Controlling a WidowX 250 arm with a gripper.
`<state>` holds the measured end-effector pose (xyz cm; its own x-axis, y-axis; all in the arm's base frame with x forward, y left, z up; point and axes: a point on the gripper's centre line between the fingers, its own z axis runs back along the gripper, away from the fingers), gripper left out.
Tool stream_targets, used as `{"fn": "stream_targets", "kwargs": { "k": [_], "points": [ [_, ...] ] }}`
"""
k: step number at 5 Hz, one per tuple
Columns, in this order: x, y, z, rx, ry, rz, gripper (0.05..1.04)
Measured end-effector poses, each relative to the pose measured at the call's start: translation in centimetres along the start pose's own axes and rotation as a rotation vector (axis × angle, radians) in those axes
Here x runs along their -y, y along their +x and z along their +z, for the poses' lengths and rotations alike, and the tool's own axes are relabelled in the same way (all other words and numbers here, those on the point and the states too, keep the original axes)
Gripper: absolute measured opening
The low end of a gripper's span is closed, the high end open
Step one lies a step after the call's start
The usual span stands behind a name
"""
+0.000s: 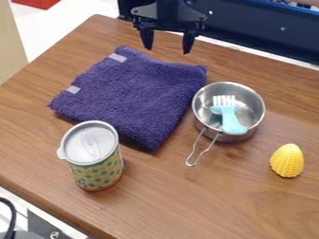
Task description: Put the corn in the silver pot
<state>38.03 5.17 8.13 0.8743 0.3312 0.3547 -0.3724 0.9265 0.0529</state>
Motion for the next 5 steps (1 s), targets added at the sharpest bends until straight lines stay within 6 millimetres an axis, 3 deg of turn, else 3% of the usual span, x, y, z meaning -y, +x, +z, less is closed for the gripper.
{"fn": "stream_targets", "kwargs": {
  "k": [1, 2, 3, 5],
  "points": [
    [-0.1, -1.0, -1.2, -0.043, 0.014, -0.003, 1.001],
    [0.5, -2.2, -1.0, -0.064, 0.065, 0.025, 1.001],
    [1.7, -2.7, 1.7, -0.025, 0.075, 0.093, 1.001],
    [5.9, -5.4, 4.9, -0.032, -0.07, 0.057, 1.001]
  ]
}}
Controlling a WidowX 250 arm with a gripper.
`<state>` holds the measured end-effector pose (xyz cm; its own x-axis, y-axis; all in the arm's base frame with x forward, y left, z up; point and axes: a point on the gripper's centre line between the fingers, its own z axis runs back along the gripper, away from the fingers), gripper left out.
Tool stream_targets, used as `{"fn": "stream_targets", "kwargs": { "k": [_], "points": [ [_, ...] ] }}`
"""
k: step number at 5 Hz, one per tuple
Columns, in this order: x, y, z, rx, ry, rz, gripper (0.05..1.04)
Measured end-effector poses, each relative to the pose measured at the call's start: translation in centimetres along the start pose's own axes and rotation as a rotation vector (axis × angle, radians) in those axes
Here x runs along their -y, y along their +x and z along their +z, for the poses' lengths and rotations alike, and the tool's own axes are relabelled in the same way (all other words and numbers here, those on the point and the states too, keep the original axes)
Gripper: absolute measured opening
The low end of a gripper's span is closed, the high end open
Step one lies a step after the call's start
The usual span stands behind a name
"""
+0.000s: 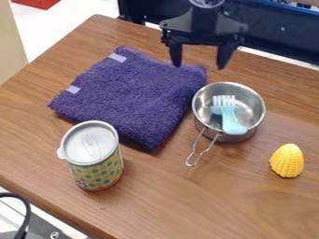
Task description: Put the corn in the silver pot
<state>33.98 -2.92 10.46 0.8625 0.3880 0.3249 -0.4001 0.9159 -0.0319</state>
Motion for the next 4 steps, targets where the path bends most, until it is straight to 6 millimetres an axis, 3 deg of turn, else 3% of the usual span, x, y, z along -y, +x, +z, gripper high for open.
{"fn": "stream_targets", "kwargs": {
  "k": [2, 4],
  "points": [
    [5.9, -5.5, 0.3, -0.047, -0.173, -0.253, 1.001],
    [9.0, -8.2, 1.0, -0.081, -0.343, -0.608, 1.001]
  ]
}}
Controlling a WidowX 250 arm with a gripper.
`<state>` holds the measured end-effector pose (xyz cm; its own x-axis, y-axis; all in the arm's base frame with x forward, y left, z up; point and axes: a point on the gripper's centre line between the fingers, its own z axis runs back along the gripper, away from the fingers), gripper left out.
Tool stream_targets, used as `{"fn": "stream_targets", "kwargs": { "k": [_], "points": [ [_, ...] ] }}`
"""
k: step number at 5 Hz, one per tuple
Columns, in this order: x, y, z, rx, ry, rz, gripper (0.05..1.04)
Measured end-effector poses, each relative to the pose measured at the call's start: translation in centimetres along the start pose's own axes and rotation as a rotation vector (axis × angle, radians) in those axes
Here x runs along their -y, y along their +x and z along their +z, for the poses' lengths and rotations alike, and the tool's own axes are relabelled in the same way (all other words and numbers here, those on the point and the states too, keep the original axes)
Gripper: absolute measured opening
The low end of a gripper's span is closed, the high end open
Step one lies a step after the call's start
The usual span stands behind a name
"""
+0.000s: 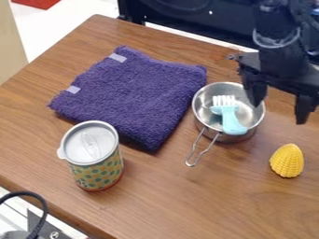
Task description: Put the corn in the silver pot
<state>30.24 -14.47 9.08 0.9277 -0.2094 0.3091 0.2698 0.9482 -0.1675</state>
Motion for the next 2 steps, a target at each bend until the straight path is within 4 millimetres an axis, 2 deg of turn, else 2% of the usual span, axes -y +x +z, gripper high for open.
{"fn": "stream_targets", "kwargs": {
  "k": [2],
  "points": [
    [1.39, -0.95, -1.74, -0.107, -0.004, -0.054, 1.001]
  ]
}}
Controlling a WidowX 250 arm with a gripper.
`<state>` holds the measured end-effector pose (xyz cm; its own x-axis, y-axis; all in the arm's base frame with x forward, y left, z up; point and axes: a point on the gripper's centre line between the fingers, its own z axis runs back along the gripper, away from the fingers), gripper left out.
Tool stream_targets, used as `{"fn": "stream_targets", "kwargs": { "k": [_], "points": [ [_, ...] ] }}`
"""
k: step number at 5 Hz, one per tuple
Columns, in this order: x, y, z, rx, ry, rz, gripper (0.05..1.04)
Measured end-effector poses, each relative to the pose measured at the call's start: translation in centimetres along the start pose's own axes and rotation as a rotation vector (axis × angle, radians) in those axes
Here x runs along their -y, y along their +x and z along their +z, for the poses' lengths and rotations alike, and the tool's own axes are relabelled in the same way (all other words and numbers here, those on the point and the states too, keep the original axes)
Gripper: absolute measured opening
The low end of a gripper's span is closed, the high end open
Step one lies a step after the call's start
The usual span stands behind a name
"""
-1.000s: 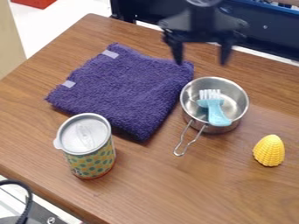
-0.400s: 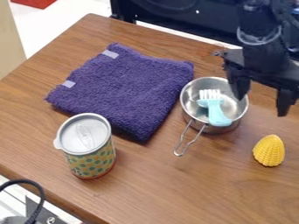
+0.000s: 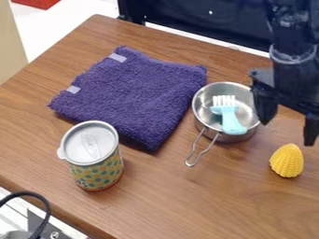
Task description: Put the corn in the silver pot
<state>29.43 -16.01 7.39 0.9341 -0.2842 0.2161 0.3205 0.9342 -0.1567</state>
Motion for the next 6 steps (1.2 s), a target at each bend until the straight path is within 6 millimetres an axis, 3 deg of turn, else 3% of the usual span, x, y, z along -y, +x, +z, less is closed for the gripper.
{"fn": "stream_targets", "kwargs": {
  "k": [4, 5, 6],
  "points": [
    [0.8, -0.6, -4.1, -0.028, 0.101, -0.019, 1.001],
    [0.7, -0.7, -4.7, -0.035, 0.103, 0.01, 0.953],
    [0.7, -0.7, -4.7, -0.031, 0.101, 0.015, 0.685]
  ]
}}
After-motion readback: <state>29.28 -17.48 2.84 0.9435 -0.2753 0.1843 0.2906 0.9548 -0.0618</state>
